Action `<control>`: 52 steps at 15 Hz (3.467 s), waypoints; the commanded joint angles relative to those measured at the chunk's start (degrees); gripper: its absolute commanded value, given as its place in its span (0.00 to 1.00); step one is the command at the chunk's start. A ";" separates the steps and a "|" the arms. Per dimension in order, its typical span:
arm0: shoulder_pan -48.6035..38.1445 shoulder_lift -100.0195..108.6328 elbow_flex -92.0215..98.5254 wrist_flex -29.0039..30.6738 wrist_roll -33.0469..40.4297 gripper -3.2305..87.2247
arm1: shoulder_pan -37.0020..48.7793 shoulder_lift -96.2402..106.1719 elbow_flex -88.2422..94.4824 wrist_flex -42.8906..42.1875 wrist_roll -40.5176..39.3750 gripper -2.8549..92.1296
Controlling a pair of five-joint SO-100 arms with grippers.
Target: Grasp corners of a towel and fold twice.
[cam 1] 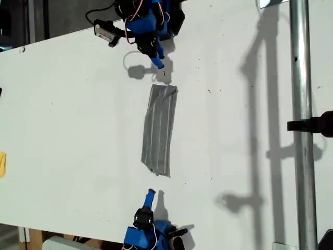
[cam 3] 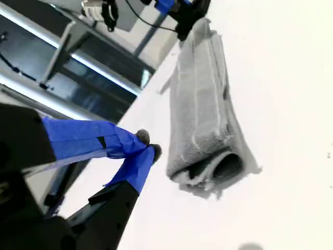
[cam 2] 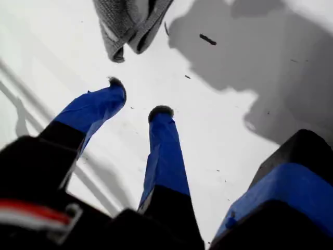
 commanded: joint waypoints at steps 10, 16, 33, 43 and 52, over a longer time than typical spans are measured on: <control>2.64 2.37 15.21 0.79 -6.50 0.00 | 3.08 14.59 1.23 -1.14 -4.83 0.43; 2.72 2.37 15.21 0.79 -6.77 0.00 | 5.62 -28.56 -10.20 -15.29 -7.29 0.50; 4.48 2.37 15.21 1.76 -7.65 0.00 | 11.69 -91.41 -45.79 -30.85 -15.38 0.18; 3.08 2.37 15.12 1.76 -6.77 0.00 | 0.62 -72.07 -56.25 26.98 -8.35 0.03; 3.69 2.37 15.12 1.85 -7.21 0.00 | 2.20 -88.59 -69.96 1.93 -15.91 0.03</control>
